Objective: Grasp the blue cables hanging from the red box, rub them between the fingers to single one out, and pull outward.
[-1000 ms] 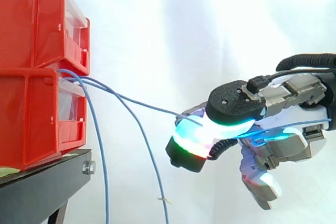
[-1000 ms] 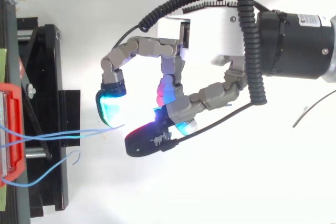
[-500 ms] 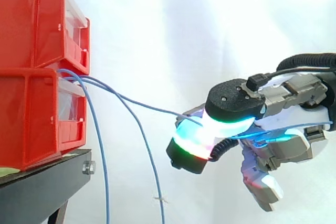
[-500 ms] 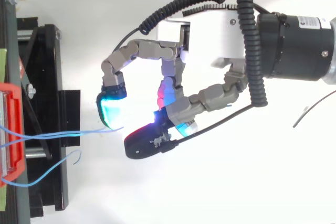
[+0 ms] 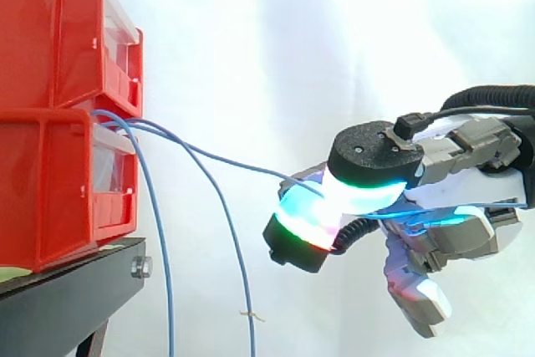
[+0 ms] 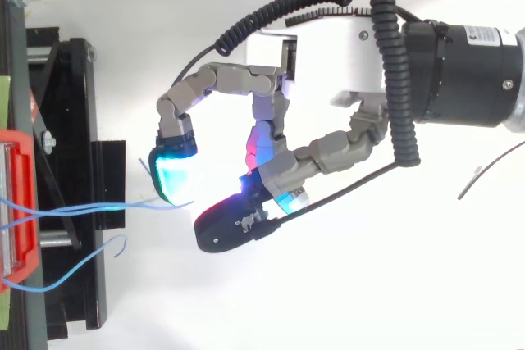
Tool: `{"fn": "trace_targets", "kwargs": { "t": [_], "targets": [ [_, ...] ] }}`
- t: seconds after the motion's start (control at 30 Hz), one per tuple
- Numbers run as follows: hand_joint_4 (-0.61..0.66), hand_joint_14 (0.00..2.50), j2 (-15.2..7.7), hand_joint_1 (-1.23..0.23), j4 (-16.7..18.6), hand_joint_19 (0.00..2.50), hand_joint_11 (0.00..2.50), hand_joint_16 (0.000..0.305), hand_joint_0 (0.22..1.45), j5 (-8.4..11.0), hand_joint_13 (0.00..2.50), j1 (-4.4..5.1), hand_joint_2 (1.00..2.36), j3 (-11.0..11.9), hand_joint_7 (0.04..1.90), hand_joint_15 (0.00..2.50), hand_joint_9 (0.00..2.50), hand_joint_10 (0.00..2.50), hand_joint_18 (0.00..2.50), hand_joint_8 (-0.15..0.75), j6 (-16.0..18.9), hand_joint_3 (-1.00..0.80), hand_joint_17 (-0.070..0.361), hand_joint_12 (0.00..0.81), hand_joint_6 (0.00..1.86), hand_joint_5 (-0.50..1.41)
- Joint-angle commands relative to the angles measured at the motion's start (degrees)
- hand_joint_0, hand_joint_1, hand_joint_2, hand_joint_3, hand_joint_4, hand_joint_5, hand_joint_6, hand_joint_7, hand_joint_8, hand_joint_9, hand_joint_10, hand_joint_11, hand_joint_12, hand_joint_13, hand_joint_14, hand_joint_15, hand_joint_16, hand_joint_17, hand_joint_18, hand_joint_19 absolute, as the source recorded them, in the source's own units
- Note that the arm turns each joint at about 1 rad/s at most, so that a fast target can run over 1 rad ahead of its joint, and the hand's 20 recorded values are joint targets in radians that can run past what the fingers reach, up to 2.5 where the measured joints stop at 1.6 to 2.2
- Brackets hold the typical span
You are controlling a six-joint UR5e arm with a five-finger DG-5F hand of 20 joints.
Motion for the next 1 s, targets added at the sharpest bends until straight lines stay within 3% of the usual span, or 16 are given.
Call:
{"fn": "trace_targets", "kwargs": {
  "t": [0.0,0.97],
  "targets": [
    [-0.1,0.02,0.1,-0.66,0.0,0.56,0.74,0.065,0.56,-0.01,1.3,0.0,1.01,0.0,1.19,0.53,1.68,0.03,1.14,0.33,0.0,-0.29,0.147,0.47,0.81,-0.01],
    [-0.11,0.02,0.1,-0.67,0.0,0.6,0.77,0.056,0.54,0.08,1.31,0.0,1.01,0.0,1.17,0.55,1.69,0.03,1.13,0.311,0.0,-0.39,0.125,0.434,0.82,-0.01]
  ]
}}
